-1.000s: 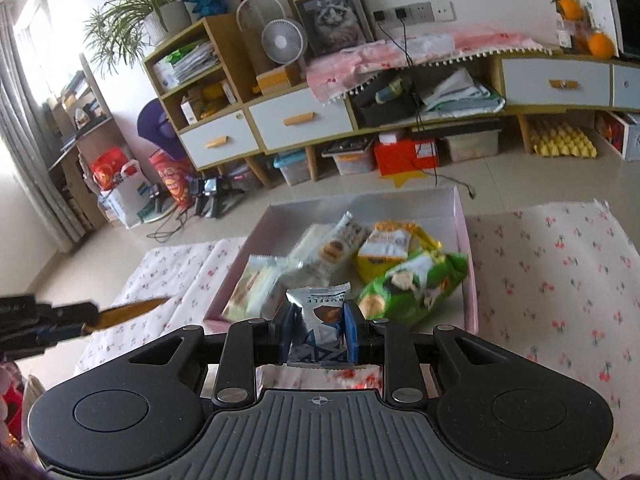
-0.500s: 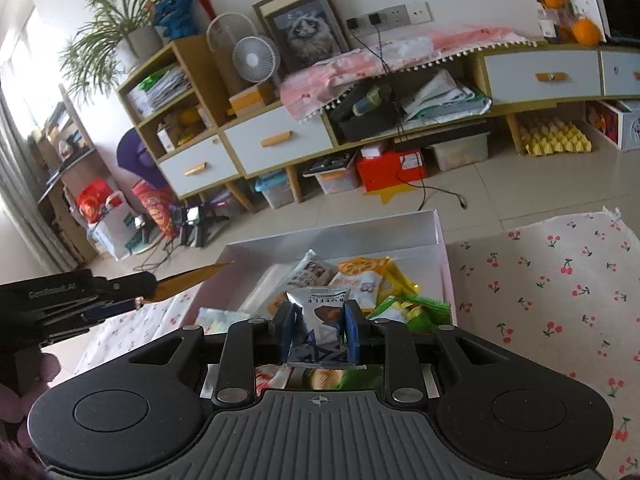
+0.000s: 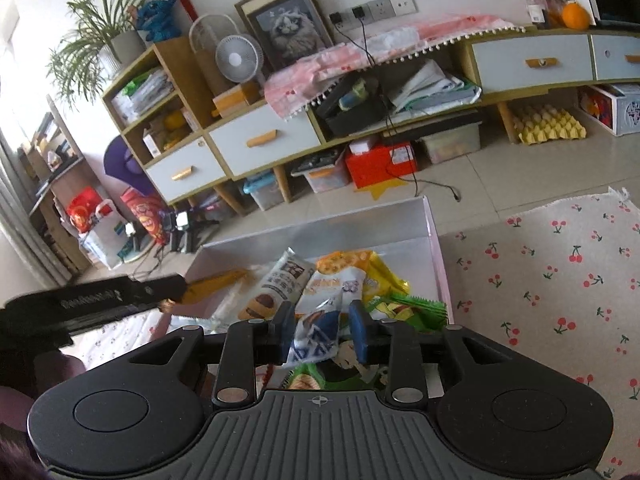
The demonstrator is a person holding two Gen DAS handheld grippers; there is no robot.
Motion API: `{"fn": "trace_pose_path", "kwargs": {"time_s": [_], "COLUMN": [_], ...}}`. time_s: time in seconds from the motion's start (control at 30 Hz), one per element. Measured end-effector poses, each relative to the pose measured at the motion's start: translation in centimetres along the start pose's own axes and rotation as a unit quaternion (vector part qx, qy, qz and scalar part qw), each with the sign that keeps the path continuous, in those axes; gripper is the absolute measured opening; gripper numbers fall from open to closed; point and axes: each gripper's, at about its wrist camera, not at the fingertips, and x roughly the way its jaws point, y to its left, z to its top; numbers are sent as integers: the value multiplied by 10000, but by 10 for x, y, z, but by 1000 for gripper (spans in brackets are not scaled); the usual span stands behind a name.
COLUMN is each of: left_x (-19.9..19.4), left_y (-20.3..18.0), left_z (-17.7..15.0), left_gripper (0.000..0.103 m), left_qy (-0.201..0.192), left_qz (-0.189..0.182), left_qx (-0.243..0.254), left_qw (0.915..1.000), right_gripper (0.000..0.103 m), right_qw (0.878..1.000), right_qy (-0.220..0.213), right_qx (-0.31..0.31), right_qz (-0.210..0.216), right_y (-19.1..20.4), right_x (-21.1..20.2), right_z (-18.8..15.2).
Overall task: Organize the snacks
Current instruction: 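Carry both held snacks into the pink box and open both tools, then move both tools back over the remaining snacks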
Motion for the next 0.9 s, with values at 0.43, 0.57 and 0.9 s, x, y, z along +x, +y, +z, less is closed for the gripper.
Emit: {"fn": "trace_pose_path", "kwargs": {"time_s": [0.43,0.57,0.9], "left_x": [-28,-43,-75], "left_y": [-6,-6,-10], "left_z": [2,-2,-20], "left_gripper": [88,96,102], "left_qy": [-111,-121,-88], "left_qz": [240,248,454], "left_qx": [244,197,428], "left_qw": [9994,9994,9980], "right_gripper": [72,82,91], "right_qw": [9998,9991,9967], "right_qy": [-83,-161,-225], "right_qx": [-140,-338,-603], "right_qz": [-87,-194,-493], "right_y": [9,16,17], "right_x": [-36,-56,-101], "right_z": [12,14,1]}}
